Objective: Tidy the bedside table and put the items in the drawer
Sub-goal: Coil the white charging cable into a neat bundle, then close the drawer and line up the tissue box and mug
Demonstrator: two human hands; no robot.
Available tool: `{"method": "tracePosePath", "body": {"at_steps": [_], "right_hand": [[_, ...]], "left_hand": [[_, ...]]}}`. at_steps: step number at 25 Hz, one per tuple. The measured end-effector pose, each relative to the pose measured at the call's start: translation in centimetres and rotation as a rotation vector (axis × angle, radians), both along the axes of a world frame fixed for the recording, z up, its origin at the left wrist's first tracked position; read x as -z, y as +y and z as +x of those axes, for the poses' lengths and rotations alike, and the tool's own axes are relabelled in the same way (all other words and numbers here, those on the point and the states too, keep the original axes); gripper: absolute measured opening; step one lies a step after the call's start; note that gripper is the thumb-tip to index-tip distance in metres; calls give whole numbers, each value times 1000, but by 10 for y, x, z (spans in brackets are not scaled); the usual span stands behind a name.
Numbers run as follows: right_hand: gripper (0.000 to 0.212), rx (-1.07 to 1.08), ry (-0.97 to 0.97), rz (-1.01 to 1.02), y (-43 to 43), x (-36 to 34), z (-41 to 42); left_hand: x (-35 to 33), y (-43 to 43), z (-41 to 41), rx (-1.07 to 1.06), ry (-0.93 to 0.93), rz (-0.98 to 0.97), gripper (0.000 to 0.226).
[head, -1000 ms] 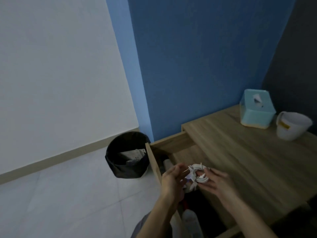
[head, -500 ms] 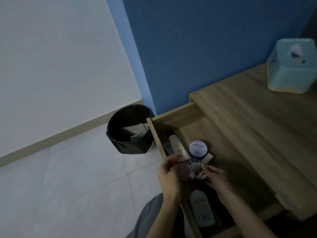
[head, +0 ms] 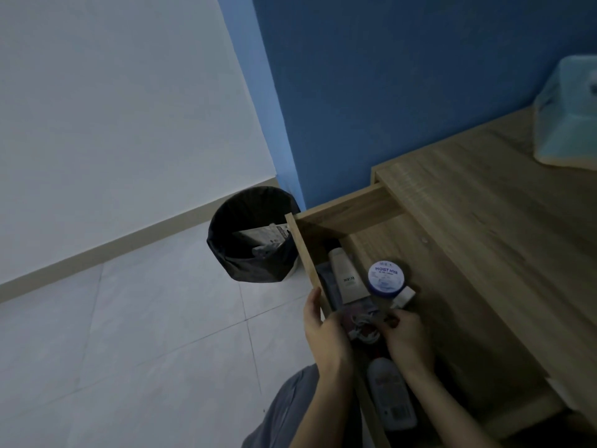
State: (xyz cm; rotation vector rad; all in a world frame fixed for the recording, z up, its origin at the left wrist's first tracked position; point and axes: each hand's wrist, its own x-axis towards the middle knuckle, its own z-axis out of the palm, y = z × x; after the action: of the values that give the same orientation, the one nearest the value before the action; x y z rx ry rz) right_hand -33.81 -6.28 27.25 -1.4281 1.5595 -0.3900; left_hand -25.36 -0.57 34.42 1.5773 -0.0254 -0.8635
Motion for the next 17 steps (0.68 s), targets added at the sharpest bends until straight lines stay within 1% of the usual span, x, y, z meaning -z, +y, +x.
{"method": "tracePosePath", "body": {"at_steps": [2,3,5,7,8,9,11,14,17], "right_hand": [[12,-76,188,-195,-4,-15,-2],[13,-91,212,-327,-8,-25,-5],[15,-63,184,-616,-17,-52,-14],[16,40,166,-844,-34,-76,-31],[24,83,185,-880,-45,-81,-41],[35,119,227,-875,-57,-83,-55],[53,143,352,-804,-76,-73,-79],[61,136,528,-670,-85,-59,-107],[60,93,608,-659,-83,-51,-115]], "left_hand": [[1,-1,-1,-10,16,-18,55],[1,-2,-2,-9,27,-33,55],[2,-4,-5,3,50,-62,52],[3,-11,-10,-1,72,-84,49],[3,-15,-14,0,83,-89,48],[2,-22,-20,4,97,-96,47],[1,-35,-31,-2,116,-97,45],[1,-58,-50,-7,125,-91,43],[7,-78,-65,25,139,-90,44]]}}
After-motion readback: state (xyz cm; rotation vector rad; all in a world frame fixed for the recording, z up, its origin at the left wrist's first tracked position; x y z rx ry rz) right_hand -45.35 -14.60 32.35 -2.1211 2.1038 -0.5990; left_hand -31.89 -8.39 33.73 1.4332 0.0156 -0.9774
